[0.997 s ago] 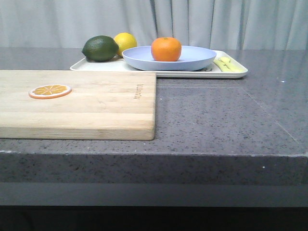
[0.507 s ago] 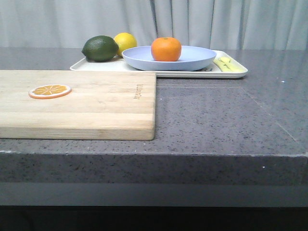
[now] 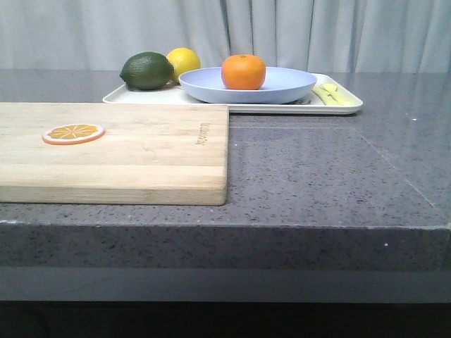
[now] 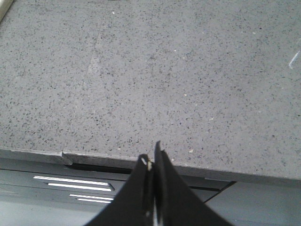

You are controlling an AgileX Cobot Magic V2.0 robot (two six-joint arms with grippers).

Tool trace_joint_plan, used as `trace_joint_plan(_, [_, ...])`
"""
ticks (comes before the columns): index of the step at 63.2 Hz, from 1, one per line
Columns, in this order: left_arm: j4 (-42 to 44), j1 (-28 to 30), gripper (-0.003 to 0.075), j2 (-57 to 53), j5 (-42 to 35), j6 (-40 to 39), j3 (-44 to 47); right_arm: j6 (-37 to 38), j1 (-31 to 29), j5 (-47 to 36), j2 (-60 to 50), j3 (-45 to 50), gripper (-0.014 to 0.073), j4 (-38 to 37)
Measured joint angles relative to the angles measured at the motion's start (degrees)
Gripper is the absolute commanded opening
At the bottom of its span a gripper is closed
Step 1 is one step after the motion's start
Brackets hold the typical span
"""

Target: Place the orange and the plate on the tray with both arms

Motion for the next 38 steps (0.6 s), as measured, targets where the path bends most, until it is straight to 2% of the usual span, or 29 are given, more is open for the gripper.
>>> trace_joint_plan(17, [-0.12,-0.08,-0.002,-2.69,-1.49,0.0,2.36,0.0,0.0,0.0,0.0,0.0,-0.0067,0.04])
trace_joint_plan(26, [-0.22,2.57,-0.002,-7.31,-4.87,0.0,8.42,0.0,0.0,0.0,0.0,0.0,-0.0067,0.04])
trace_joint_plan(38, [-0.22,7.49,-0.002,-15.68,-5.49,0.0,17.71,0.0,0.0,0.0,0.0,0.0,-0.0067,0.13])
